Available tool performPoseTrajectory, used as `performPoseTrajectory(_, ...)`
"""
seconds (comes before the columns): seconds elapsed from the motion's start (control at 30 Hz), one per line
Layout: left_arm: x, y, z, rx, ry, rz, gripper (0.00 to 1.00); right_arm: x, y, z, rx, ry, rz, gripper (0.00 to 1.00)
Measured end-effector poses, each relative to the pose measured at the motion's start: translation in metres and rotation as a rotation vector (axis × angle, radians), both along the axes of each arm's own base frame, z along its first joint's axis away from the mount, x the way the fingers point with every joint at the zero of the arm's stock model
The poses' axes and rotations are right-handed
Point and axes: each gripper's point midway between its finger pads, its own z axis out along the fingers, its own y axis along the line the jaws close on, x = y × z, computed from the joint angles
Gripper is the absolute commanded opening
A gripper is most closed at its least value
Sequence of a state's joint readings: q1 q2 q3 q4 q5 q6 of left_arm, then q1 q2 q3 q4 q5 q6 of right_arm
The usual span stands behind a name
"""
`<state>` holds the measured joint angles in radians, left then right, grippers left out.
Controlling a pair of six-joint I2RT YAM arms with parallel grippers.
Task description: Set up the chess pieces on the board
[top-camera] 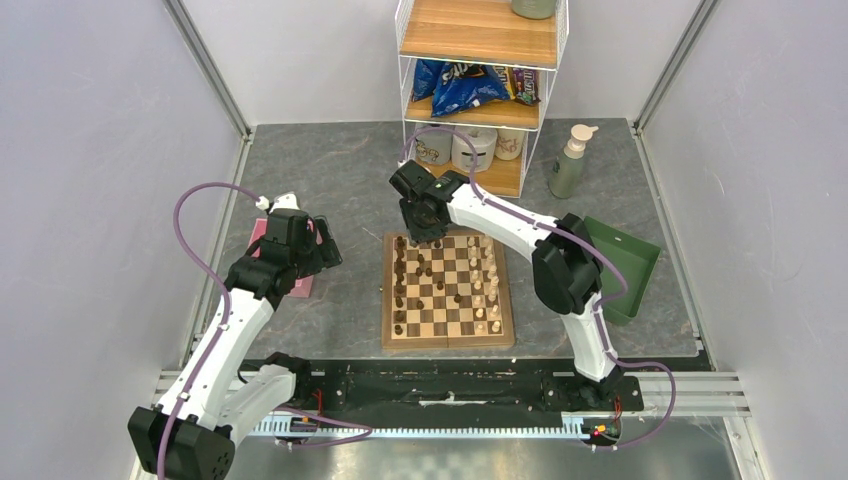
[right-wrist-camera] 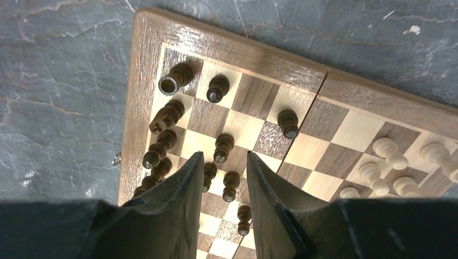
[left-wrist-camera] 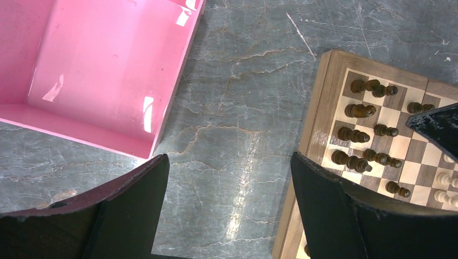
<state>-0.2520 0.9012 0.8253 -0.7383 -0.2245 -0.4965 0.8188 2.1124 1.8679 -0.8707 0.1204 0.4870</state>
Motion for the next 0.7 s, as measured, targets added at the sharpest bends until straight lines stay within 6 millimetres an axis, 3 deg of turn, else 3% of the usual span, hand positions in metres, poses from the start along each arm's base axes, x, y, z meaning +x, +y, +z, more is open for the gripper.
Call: performPoseTrajectory(0.7, 0.0, -0.001, 0.0, -0.008, 0.002, -0.004, 0.9, -0.013, 0.002, -0.033, -0.048, 0.067, -0.01, 0.33)
